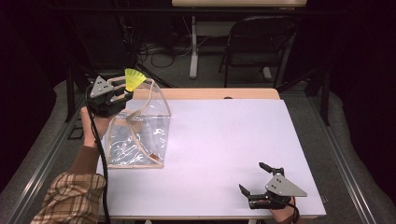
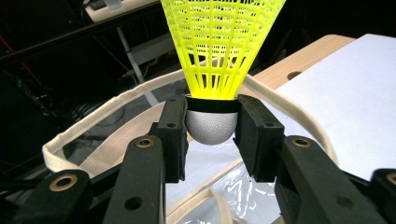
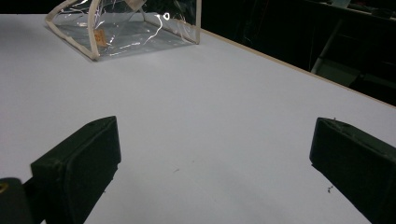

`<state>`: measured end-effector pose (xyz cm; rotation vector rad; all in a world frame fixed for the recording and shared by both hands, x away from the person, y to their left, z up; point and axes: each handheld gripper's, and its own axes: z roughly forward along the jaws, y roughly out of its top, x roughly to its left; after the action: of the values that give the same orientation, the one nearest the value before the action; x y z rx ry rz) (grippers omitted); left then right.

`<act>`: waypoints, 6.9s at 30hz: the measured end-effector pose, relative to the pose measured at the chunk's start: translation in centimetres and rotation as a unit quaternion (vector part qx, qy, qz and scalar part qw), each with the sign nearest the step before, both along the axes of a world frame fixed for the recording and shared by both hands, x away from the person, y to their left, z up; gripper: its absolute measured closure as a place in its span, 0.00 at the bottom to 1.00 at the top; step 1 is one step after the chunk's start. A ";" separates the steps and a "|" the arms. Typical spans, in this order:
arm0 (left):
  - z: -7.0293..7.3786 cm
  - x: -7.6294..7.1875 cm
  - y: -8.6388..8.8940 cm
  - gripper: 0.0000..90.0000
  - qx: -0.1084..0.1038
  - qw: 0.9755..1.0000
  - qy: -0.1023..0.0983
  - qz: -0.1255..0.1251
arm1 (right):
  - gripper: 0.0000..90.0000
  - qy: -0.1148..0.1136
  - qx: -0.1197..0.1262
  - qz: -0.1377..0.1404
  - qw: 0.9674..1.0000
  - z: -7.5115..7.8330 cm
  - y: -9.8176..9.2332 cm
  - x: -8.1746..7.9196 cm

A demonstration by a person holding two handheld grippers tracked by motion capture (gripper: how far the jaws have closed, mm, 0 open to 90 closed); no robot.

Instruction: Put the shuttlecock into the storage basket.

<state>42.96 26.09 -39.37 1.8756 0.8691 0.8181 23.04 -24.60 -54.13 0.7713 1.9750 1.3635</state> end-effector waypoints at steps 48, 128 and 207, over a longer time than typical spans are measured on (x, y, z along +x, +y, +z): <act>-1.5 1.4 0.3 0.71 0.033 0.998 0.053 0.012 | 0.02 0.001 -0.001 0.000 1.000 0.0 0.0 0.0; -4.5 5.9 -1.2 0.71 0.154 0.977 0.145 -0.006 | 0.02 0.002 0.000 0.001 1.000 -0.1 0.1 0.2; -0.9 2.0 3.4 0.00 0.063 0.991 0.110 0.033 | 0.02 0.004 -0.002 0.000 1.000 -0.1 -0.1 0.1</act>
<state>45.00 29.45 -40.31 2.0861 1.0417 0.7293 23.18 -24.66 -54.23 0.7754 1.9825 1.3584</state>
